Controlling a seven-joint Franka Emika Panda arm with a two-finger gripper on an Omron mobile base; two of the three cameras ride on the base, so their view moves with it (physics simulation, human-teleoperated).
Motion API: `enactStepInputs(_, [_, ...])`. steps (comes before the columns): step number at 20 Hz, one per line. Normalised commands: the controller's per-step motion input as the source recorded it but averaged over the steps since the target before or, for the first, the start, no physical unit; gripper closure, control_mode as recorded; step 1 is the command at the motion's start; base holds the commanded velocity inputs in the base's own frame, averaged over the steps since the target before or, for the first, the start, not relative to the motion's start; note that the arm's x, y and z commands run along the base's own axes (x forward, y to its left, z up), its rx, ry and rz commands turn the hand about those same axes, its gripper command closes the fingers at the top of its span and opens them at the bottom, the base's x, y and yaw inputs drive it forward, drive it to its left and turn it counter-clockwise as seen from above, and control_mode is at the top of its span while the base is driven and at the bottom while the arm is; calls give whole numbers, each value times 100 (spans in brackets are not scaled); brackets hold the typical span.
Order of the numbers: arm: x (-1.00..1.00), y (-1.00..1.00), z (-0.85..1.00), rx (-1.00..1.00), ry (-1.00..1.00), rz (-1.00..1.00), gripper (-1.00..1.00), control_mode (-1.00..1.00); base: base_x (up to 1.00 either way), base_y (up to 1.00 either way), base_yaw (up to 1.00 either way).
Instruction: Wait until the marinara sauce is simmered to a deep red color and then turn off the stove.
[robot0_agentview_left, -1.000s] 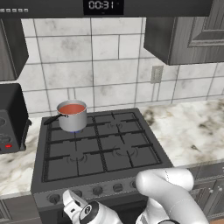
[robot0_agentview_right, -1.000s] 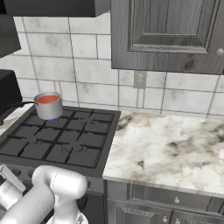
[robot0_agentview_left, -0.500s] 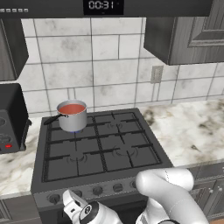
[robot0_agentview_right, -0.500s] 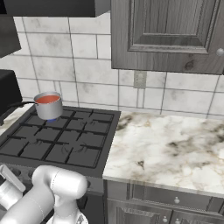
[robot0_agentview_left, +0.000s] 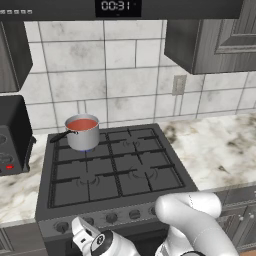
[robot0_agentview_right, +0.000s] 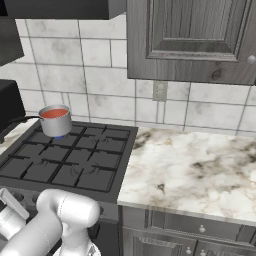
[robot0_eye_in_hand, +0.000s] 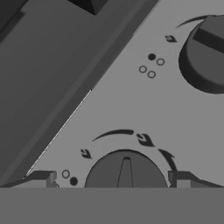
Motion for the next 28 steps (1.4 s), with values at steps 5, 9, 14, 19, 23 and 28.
enactStepInputs(5, [0,0,0,0,0,0,-100,-100,0,0,0])
enactStepInputs(9, [0,0,0,0,0,0,-100,-100,0,0,0])
enactStepInputs(14, [0,0,0,0,0,0,-100,-100,0,0,0])
enactStepInputs(19, [0,0,0,0,0,0,-100,-100,0,0,0])
enactStepInputs(23, [0,0,0,0,0,0,-100,-100,0,0,0])
enactStepInputs(28, [0,0,0,0,0,0,-100,-100,0,0,0])
